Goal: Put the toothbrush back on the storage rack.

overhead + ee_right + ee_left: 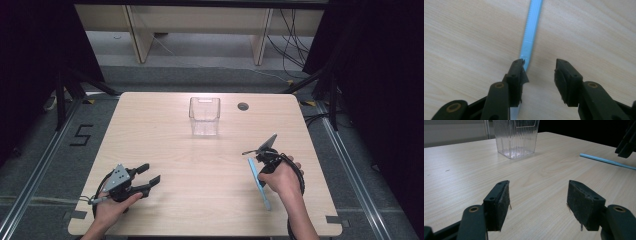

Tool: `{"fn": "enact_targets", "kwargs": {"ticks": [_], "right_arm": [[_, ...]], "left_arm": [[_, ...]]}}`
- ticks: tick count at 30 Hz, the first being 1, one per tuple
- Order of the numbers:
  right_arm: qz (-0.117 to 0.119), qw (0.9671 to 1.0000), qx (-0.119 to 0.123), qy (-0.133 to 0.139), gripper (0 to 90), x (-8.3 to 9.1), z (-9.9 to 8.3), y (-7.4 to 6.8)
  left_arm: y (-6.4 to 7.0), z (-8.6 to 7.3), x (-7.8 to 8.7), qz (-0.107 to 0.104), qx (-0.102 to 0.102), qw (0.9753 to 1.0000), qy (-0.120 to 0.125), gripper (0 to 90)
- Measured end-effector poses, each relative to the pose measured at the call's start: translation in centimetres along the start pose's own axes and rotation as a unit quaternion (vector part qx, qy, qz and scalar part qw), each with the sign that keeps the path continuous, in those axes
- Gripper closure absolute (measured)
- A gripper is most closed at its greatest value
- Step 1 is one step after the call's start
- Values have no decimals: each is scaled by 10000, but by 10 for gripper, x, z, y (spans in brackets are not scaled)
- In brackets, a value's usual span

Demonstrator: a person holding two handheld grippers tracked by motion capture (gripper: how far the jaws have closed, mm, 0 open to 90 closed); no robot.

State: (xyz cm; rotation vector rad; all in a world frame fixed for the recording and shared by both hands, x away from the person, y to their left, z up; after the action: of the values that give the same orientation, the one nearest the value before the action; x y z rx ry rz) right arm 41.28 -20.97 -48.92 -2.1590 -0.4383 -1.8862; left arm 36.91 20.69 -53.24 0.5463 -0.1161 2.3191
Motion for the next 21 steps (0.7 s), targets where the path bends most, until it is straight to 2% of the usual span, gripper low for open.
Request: {"fn": "enact_targets", "kwargs": {"ticks": [2,3,6,7,12,13,14,21], "right_arm": [[-23,10000,-39,-2,601,0,0,0],[110,9998,-125,69,606,1,0,-2],[128,9998,-86,107,610,1,1,-2],[192,9998,-60,10,611,1,2,-1],[155,9997,-173,43,624,-1,5,-4],[149,9998,-118,78,627,-1,6,-3],[191,9997,-129,1,630,0,7,-4],[178,9992,-348,-80,672,-6,14,-7]], "left_arm": [[0,0,0,0,-1,10000,0,340],[0,0,0,1,-7,10000,-4,340],[0,0,0,0,-11,10000,-8,340],[0,0,0,0,-13,10000,-8,340],[0,0,0,-3,-6,10000,-5,340],[0,0,0,0,-14,10000,-8,340],[0,0,0,3,-23,10000,-11,340],[0,0,0,-2,-15,10000,-2,340]]}}
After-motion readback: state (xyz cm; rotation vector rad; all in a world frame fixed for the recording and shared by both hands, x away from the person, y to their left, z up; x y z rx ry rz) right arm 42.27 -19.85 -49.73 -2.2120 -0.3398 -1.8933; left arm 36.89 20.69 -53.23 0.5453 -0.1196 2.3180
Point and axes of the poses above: each handheld gripper's, and its own axes: x roughly backward along the jaws, z roughly out of its top, y roughly to its right, the point moved 4 cm from there along -x, roughly forward along the jaws, and after that the axes turned 11 degrees about -y, right-handed, at the moved point
